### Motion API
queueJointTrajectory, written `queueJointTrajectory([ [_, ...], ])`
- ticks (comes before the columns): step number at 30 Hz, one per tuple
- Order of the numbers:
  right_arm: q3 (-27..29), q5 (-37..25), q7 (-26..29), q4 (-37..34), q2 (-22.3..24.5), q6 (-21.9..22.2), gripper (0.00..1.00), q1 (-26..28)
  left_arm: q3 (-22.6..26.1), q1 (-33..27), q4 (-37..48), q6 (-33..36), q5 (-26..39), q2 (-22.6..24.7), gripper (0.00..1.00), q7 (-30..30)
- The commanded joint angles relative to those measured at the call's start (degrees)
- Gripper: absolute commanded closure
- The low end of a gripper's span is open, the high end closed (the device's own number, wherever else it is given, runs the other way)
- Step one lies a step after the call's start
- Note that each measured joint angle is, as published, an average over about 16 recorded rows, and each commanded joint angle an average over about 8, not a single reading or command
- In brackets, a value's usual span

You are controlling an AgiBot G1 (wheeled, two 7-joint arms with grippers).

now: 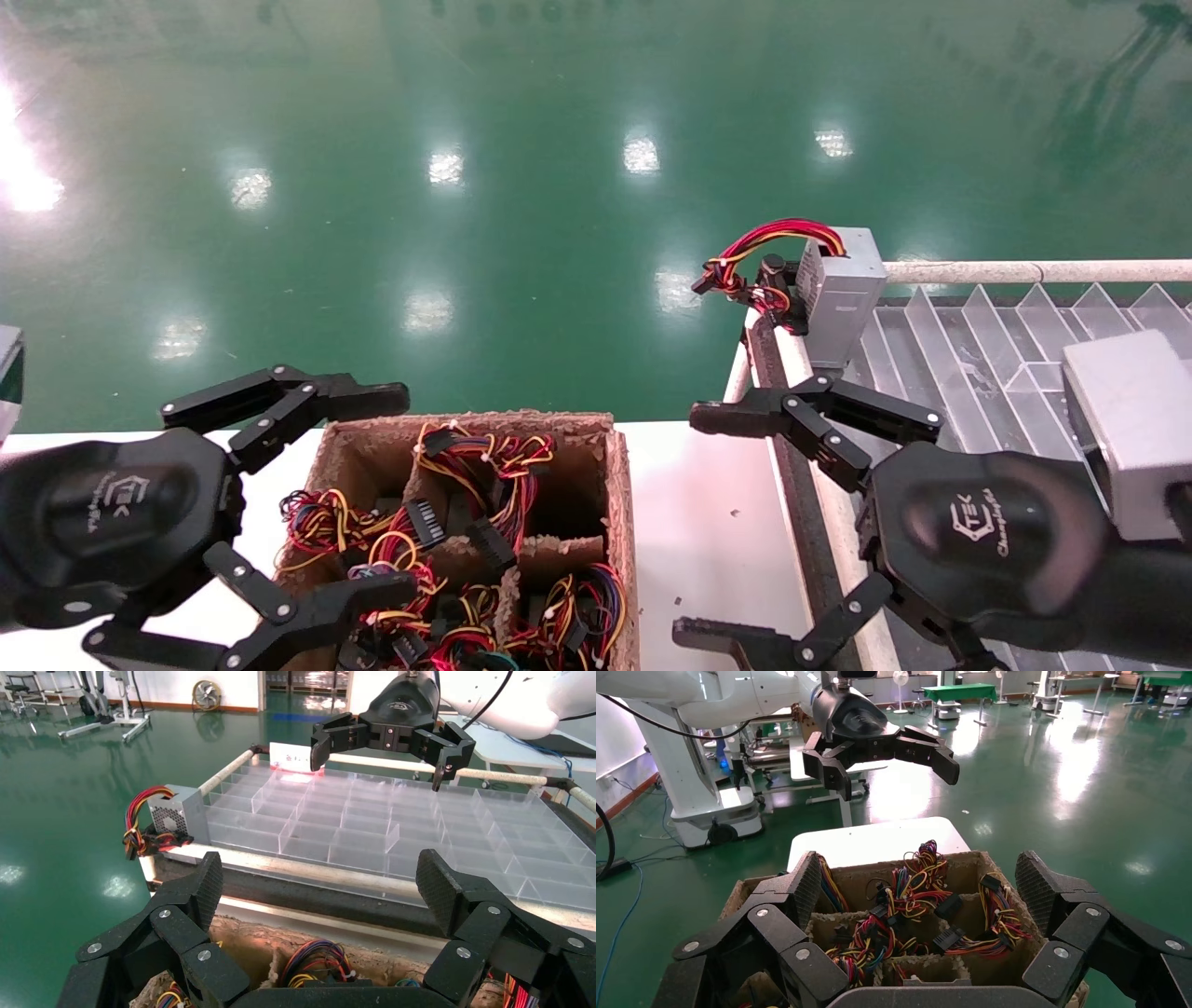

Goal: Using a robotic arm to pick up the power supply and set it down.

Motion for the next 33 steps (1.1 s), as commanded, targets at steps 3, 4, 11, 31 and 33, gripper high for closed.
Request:
queueJointTrajectory([
  [3,0.00,0.00,0.00,0.00,0.00,0.00,0.00,0.00,0.00,0.00,0.00,0.00,0.00,0.00,0.00,0.00],
  [4,0.00,0.00,0.00,0.00,0.00,0.00,0.00,0.00,0.00,0.00,0.00,0.00,0.00,0.00,0.00,0.00],
  [11,0.00,0.00,0.00,0.00,0.00,0.00,0.00,0.00,0.00,0.00,0.00,0.00,0.00,0.00,0.00,0.00],
  [31,0.00,0.00,0.00,0.00,0.00,0.00,0.00,0.00,0.00,0.00,0.00,0.00,0.00,0.00,0.69,0.00],
  [33,0.00,0.00,0.00,0.00,0.00,0.00,0.00,0.00,0.00,0.00,0.00,0.00,0.00,0.00,0.94,0.00],
])
